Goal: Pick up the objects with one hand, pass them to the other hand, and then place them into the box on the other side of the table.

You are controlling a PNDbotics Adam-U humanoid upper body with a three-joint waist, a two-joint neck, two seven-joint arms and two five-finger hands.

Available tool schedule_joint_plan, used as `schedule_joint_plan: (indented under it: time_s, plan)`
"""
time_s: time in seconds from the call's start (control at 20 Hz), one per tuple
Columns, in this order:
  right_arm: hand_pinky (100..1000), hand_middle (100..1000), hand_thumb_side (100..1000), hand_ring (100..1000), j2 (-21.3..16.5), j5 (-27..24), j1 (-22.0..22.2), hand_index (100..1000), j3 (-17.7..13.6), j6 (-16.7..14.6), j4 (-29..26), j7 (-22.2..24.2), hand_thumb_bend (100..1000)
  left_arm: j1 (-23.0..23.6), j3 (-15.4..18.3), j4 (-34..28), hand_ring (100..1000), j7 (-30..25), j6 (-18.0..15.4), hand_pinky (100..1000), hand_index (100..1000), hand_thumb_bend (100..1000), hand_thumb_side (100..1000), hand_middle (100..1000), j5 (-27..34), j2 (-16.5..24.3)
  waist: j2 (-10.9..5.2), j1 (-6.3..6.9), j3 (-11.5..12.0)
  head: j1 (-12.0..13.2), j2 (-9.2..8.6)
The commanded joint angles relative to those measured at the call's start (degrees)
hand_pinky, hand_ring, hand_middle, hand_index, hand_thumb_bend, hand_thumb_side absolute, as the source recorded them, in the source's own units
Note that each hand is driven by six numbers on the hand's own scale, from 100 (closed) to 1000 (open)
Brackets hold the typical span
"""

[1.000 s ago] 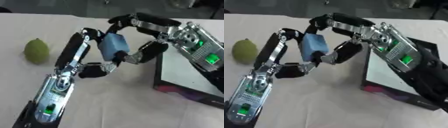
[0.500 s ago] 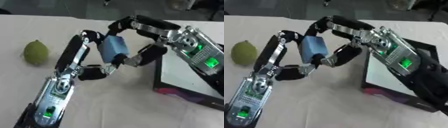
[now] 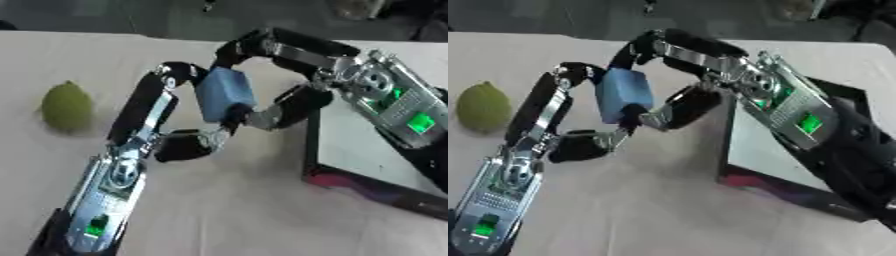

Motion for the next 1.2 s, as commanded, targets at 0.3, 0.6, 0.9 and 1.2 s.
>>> schedule_joint_plan:
  time_s: [0.3, 0.6, 0.9, 1.2]
  plan:
    - [868, 505, 157, 925, -2.1, -1.4, -0.9, 610, -1.0, 0.5, -1.2, -0.5, 122, -0.5, 0.4, -0.4, 763, 1.6, 2.3, 858, 808, 480, 603, 657, -0.9, -0.3, -0.62, -0.10, -0.4, 0.7, -0.37]
    - [867, 503, 144, 921, -3.4, -2.5, 0.2, 609, -2.2, 0.3, -1.2, -1.8, 124, 0.5, 1.0, 0.5, 762, 2.5, 3.1, 857, 805, 479, 598, 654, -1.0, 0.6, -1.42, 0.23, -1.4, 1.2, 0.65]
    - [870, 506, 137, 921, -5.8, -3.8, 3.4, 612, -4.7, 0.7, -1.2, -4.4, 121, 1.4, 1.9, 0.7, 759, 3.8, 3.8, 852, 802, 471, 580, 648, -0.8, 2.2, -2.50, 0.83, -2.7, 1.9, 1.45]
    - [870, 510, 128, 921, -8.7, -5.2, 7.8, 615, -7.8, 1.4, -1.2, -7.9, 121, 2.7, 3.0, 0.7, 756, 5.0, 4.5, 851, 797, 470, 579, 645, -0.5, 3.5, -3.62, 1.53, -4.4, 2.2, 2.41]
